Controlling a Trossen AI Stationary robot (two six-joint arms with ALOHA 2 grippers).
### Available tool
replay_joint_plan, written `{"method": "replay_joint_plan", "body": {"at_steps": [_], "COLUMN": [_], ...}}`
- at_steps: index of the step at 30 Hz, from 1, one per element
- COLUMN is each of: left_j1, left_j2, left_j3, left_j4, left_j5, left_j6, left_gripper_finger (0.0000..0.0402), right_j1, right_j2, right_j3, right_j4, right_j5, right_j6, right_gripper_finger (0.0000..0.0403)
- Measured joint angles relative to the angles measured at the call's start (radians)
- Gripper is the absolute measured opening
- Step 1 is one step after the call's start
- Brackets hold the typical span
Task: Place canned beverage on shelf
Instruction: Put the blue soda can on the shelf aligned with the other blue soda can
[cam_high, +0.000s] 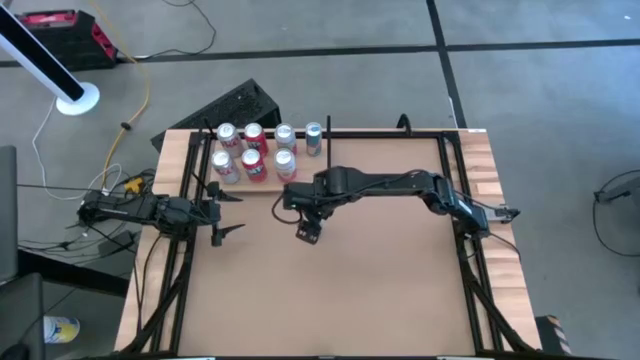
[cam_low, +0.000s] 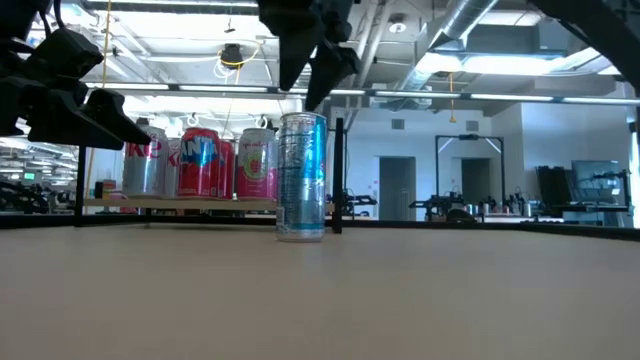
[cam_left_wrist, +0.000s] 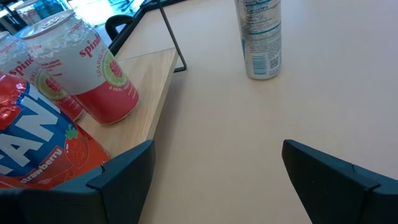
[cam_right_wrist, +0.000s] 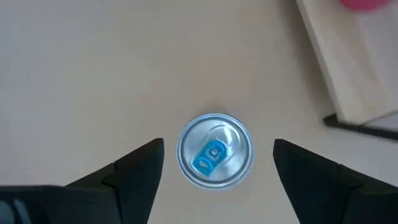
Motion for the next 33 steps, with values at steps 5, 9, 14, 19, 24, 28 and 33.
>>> {"method": "replay_joint_plan", "body": {"at_steps": [5, 9, 14, 19, 24, 28, 33], "left_j1": [0.000, 0.000, 0.000, 0.000, 0.000, 0.000, 0.000], "left_j2": [0.000, 0.000, 0.000, 0.000, 0.000, 0.000, 0.000], "left_j3": [0.000, 0.000, 0.000, 0.000, 0.000, 0.000, 0.000], "left_j4": [0.000, 0.000, 0.000, 0.000, 0.000, 0.000, 0.000], "left_j5": [0.000, 0.000, 0.000, 0.000, 0.000, 0.000, 0.000], "left_j6": [0.000, 0.000, 0.000, 0.000, 0.000, 0.000, 0.000], "left_gripper_finger": [0.0336, 0.0336, 0.0336, 0.0336, 0.0336, 0.0336, 0.0336], "right_j1": [0.007, 0.015, 0.012, 0.012, 0.023, 0.028, 0.028], "right_j2": [-0.013, -0.012, -0.009, -0.009, -0.009, -0.009, -0.001], "right_j3": [0.000, 0.000, -0.001, -0.001, -0.001, -0.001, -0.018], "right_j4": [0.062, 0.066, 0.115, 0.109, 0.042, 0.027, 0.007], "right_j5": [0.002, 0.002, 0.003, 0.004, 0.003, 0.004, 0.004], "right_j6": [-0.251, -0.584, -0.848, -1.005, -1.035, -1.035, -1.059], "right_gripper_finger": [0.0328, 0.0328, 0.0324, 0.0323, 0.0322, 0.0322, 0.0322]}}
